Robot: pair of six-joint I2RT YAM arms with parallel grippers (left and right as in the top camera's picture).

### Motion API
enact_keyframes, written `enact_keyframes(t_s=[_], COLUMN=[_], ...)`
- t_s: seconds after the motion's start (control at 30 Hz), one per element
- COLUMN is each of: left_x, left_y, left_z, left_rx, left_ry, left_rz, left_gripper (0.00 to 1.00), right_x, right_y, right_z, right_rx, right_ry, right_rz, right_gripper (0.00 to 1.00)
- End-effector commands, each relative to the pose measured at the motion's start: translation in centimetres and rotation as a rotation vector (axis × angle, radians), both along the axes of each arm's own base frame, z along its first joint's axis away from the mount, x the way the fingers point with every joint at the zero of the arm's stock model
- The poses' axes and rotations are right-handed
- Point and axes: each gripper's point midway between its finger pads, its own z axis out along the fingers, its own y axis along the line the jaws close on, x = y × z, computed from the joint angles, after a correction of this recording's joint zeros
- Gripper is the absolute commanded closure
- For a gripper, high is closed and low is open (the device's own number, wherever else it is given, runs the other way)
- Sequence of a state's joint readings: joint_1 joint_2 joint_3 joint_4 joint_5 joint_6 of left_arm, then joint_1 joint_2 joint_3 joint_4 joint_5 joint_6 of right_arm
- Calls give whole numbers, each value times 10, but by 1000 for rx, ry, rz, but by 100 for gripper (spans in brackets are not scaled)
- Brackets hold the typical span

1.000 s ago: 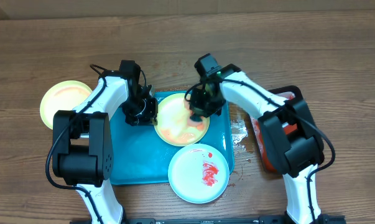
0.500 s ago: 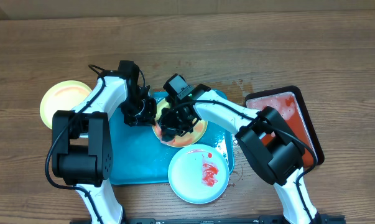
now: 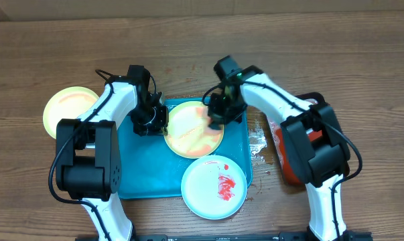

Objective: Clean dirty plates on tray and stack at the side
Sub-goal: 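Scrub the yellow plate with the sponge in the right gripper, left gripper holding rim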

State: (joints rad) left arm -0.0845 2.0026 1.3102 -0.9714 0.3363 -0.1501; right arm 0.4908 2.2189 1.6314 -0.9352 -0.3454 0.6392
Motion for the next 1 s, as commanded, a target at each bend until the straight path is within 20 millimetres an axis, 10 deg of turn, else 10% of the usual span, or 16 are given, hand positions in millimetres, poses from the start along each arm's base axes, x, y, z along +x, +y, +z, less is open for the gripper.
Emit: enact_keyframes(t_s=[0.0, 0.13, 0.4, 0.53, 0.77, 0.97], left_x=[-3, -4, -4, -4, -5, -5], left_y=[7, 7, 7, 7, 7, 7], left_z=[4, 4, 4, 4, 4, 4], left_rx=[32, 32, 32, 32, 32, 32], left_ry=[-5, -1, -1, 3, 6, 6], left_rz=[2, 2, 2, 2, 2, 1], left_gripper=[95, 95, 95, 95, 95, 95], right_x=[9, 13, -41, -53, -51, -46], right_y=[-66, -54, 79, 103, 103, 26], right_z=[-48, -42, -22, -18, -19, -38], right_rx=[-390, -409, 130, 174, 164, -160], right_ry=[-64, -125, -83, -61, -47, 13], right_rz=[3, 86, 392, 360, 306, 205], right_gripper=[96, 96, 96, 96, 96, 96])
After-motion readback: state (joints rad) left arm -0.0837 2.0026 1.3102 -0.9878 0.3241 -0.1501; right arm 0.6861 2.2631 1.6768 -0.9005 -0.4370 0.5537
